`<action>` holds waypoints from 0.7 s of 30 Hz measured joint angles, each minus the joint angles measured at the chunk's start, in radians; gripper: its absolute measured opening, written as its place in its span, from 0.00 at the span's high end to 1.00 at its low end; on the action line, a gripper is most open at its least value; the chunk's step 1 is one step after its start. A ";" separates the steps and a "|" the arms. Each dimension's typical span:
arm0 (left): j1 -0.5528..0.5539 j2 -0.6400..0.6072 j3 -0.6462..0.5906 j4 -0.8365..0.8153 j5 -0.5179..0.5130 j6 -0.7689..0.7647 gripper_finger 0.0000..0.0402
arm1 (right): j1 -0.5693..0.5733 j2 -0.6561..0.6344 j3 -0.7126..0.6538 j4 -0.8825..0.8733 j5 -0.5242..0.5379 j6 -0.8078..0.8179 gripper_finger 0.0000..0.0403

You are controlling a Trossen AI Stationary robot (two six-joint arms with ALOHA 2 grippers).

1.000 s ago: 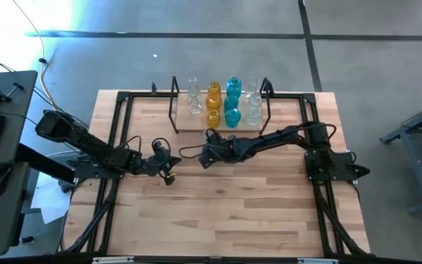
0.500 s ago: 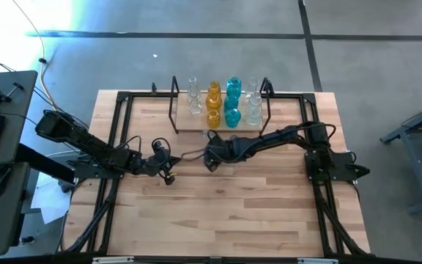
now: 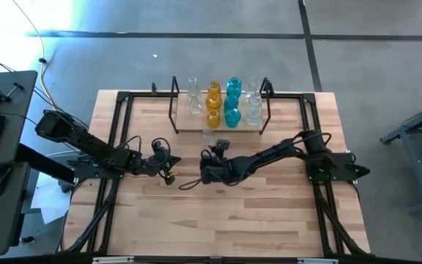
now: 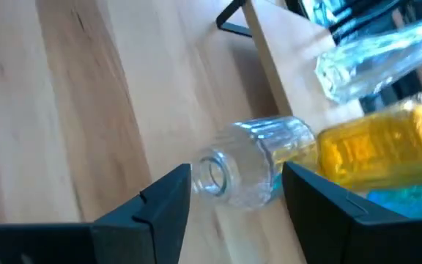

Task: Sort vases onto shelf
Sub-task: Put the transparent vase on the shelf aligned with other transparent vase

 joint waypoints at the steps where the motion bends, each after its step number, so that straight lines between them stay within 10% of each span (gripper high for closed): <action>1: 0.000 0.000 0.000 0.000 0.000 0.000 1.00 | -0.001 0.008 0.000 0.011 0.002 -0.022 0.51; 21: 0.000 0.000 0.000 -0.001 0.001 -0.007 1.00 | -0.078 0.029 0.000 0.009 -0.098 -0.033 0.51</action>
